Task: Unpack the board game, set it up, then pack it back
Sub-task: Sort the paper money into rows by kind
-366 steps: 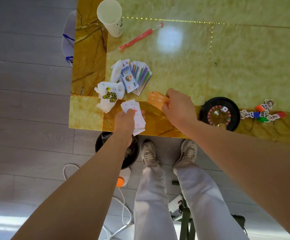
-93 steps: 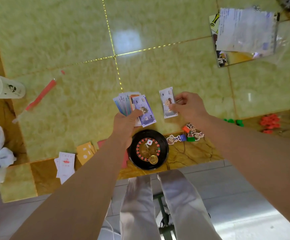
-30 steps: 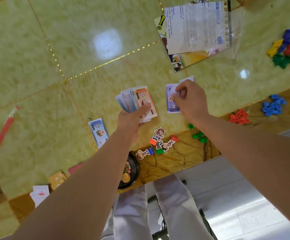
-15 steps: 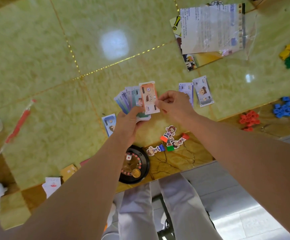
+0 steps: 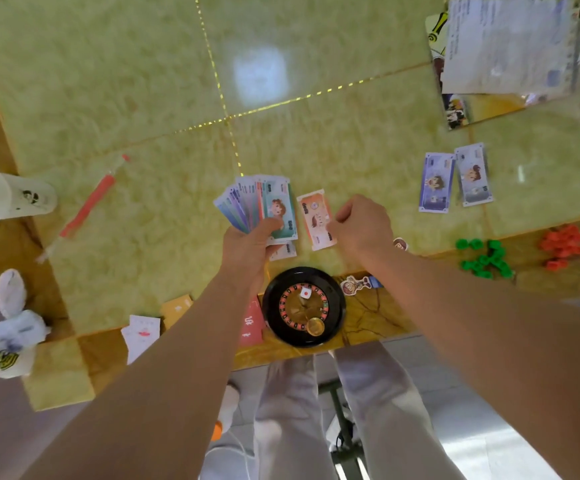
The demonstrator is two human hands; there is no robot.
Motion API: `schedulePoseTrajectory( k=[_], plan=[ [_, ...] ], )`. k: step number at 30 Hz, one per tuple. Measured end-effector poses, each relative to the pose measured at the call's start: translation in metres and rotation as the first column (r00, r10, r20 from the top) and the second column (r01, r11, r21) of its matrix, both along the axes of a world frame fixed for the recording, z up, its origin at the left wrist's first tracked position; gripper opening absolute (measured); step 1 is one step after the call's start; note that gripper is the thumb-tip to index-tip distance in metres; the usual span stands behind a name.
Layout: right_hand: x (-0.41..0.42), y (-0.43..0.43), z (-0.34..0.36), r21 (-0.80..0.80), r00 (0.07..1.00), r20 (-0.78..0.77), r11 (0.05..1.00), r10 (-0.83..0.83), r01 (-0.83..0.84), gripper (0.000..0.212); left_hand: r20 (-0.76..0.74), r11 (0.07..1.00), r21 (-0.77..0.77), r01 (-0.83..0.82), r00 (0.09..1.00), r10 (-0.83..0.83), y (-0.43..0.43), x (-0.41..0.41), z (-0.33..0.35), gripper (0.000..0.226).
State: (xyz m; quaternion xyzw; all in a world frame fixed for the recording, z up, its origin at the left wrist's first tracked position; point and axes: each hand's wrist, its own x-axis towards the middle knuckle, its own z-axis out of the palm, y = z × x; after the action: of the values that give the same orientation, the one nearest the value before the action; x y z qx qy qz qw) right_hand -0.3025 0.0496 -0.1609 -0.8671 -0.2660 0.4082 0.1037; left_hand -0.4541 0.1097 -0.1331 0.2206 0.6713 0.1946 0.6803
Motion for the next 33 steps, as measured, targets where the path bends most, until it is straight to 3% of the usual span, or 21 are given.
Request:
schedulePoseTrajectory(
  k=[3, 7, 9, 13, 18, 23, 28, 33],
  plan=[
    [0.003, 0.001, 0.001, 0.061, 1.0, -0.006, 0.998, -0.011, 0.011, 0.009, 0.065, 1.0, -0.029, -0.004, 0.998, 0.006, -0.002, 0.002, -0.002, 0.025],
    [0.009, 0.007, 0.015, 0.195, 0.916, -0.379, 0.957, -0.131, 0.217, 0.023, 0.1, 0.998, -0.052, 0.048, 0.994, -0.043, -0.005, 0.014, -0.001, 0.023],
    [0.014, 0.007, 0.019, 0.205, 0.87, -0.479, 0.95, -0.111, 0.235, 0.02, 0.122, 0.995, -0.056, 0.078, 0.99, -0.071, -0.006, 0.023, 0.0, 0.025],
    [0.029, 0.005, 0.018, 0.233, 0.89, -0.443, 0.945, -0.106, 0.228, 0.016, 0.188, 0.991, -0.077, 0.109, 0.978, -0.093, -0.007, 0.037, 0.004, 0.025],
    [0.049, -0.003, 0.023, 0.254, 0.857, -0.486, 0.91, -0.172, 0.327, 0.009, 0.121, 0.992, -0.115, 0.048, 0.992, -0.034, -0.007, 0.055, 0.0, 0.026],
    [0.058, -0.006, 0.027, 0.28, 0.857, -0.481, 0.894, -0.185, 0.35, 0.011, 0.152, 0.994, -0.072, 0.085, 0.986, -0.073, -0.011, 0.076, 0.005, 0.013],
    [0.073, -0.009, 0.019, 0.231, 0.835, -0.452, 0.863, -0.314, 0.45, 0.008, 0.13, 0.994, -0.1, 0.042, 0.991, -0.029, -0.011, 0.082, 0.005, 0.013],
    [0.091, -0.024, 0.001, 0.161, 0.933, -0.238, 0.936, -0.271, 0.313, 0.007, 0.097, 0.993, -0.112, 0.032, 0.995, -0.021, -0.015, 0.088, 0.0, 0.016]
  ],
)
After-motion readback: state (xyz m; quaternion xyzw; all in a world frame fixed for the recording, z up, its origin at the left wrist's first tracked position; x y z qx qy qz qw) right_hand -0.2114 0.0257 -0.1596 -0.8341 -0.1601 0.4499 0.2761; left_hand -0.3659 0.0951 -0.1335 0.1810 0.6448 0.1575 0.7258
